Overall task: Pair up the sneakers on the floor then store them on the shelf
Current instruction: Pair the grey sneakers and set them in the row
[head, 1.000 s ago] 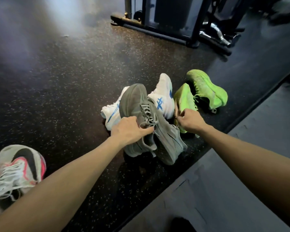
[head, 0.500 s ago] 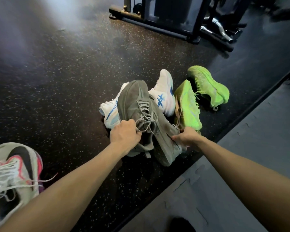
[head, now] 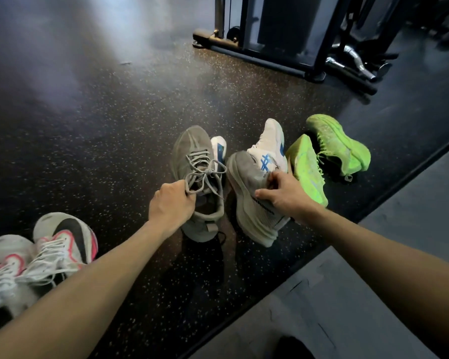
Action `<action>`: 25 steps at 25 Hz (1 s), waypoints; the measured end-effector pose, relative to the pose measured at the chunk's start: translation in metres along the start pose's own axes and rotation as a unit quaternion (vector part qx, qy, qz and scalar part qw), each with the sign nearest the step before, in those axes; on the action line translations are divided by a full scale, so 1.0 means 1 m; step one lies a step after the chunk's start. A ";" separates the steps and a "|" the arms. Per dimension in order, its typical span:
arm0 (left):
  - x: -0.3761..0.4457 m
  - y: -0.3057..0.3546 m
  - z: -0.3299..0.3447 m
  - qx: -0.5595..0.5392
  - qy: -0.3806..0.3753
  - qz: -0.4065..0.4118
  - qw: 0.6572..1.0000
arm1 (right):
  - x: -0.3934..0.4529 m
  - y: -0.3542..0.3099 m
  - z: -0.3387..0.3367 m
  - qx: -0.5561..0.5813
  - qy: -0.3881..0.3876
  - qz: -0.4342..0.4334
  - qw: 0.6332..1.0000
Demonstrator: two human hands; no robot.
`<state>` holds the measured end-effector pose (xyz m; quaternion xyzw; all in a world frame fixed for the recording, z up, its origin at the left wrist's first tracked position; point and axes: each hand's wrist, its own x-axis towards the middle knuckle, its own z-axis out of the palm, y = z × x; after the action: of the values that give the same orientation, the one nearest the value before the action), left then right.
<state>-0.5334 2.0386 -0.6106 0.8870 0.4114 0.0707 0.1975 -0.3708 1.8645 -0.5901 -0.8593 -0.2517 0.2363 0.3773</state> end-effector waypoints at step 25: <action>-0.072 -0.184 -0.031 -0.062 -0.027 -0.153 0.986 | -0.046 -0.117 0.188 -0.211 -0.127 -0.237 0.940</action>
<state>-0.7180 2.1004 -0.6546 0.8015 0.5313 0.0412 0.2713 -0.5474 2.0047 -0.6035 -0.7974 -0.5382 0.1883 0.1976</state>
